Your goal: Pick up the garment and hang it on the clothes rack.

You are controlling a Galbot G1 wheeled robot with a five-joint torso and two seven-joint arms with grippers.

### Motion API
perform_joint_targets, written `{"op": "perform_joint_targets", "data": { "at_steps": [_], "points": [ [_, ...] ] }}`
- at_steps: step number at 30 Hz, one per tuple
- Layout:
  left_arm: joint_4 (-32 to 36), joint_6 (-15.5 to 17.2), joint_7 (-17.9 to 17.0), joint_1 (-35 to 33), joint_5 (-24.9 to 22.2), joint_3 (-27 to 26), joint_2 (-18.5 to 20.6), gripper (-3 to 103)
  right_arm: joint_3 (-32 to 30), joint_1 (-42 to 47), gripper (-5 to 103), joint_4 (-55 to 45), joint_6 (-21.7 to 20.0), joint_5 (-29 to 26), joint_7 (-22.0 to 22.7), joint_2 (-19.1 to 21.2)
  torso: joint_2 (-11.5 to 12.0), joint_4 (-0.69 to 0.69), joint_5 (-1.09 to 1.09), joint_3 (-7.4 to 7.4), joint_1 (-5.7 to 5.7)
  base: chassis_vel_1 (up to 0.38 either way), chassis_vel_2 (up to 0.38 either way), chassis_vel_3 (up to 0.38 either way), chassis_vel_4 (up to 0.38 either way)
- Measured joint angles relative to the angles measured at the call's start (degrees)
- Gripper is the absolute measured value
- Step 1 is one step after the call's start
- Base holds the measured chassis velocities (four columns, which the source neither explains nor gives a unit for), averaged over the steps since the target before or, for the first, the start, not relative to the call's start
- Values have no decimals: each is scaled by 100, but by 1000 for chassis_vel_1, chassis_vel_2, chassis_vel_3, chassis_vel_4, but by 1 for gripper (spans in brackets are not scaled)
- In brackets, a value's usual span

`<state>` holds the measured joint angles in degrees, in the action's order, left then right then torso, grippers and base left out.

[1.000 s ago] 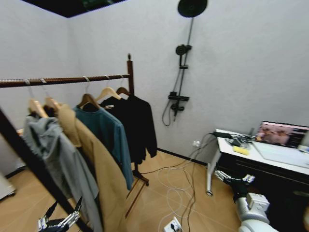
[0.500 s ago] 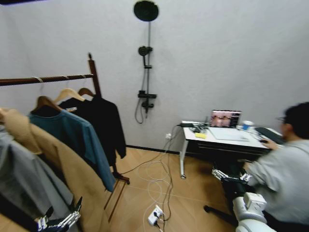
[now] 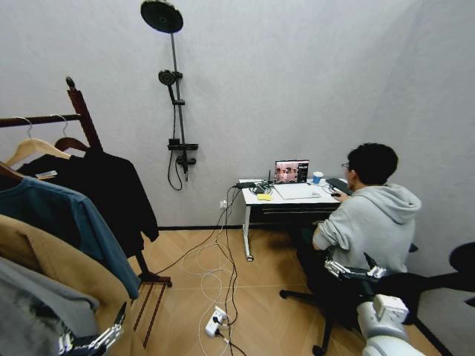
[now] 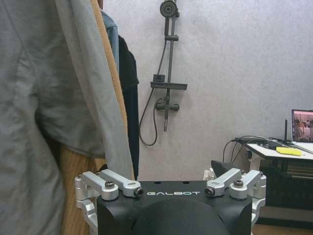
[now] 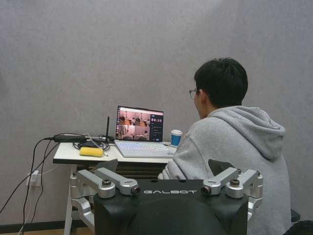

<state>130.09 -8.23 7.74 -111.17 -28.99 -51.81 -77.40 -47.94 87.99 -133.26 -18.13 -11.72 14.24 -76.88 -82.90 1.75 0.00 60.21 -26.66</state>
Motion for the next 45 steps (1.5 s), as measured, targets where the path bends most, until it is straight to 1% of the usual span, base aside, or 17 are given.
{"op": "perform_joint_targets", "data": {
  "at_steps": [16,26,31,35,38,40,43,45],
  "points": [
    [0,0,-1,0,0,0,0,100,32,43,100,159,180,19,-68,-35,0,0,0,0,0,100,-86,-99,88],
    [0,0,-1,0,0,0,0,100,73,0,100,199,192,0,-94,-17,0,0,2,0,0,113,-112,-108,111],
    [0,0,-1,0,0,0,0,100,150,-27,100,204,190,7,-95,-17,0,0,-1,0,0,139,-147,-146,138],
    [0,0,-2,0,0,0,0,100,173,-44,100,215,188,12,-95,-10,0,0,2,0,0,176,-143,-154,150],
    [0,0,-2,0,0,0,0,100,152,-84,100,231,188,3,-99,7,0,0,-1,0,1,154,-163,-158,164],
    [0,0,-1,0,0,0,0,100,133,-101,100,237,188,-11,-99,20,0,1,3,0,0,153,-155,-150,165],
    [0,0,-2,0,0,0,0,100,123,-119,100,241,186,-36,-103,38,0,-1,-2,-1,1,151,-148,-157,148],
    [0,0,-2,0,0,0,0,100,122,-119,100,250,185,-52,-104,42,0,-1,2,0,1,159,-168,-176,125]
  ]
}}
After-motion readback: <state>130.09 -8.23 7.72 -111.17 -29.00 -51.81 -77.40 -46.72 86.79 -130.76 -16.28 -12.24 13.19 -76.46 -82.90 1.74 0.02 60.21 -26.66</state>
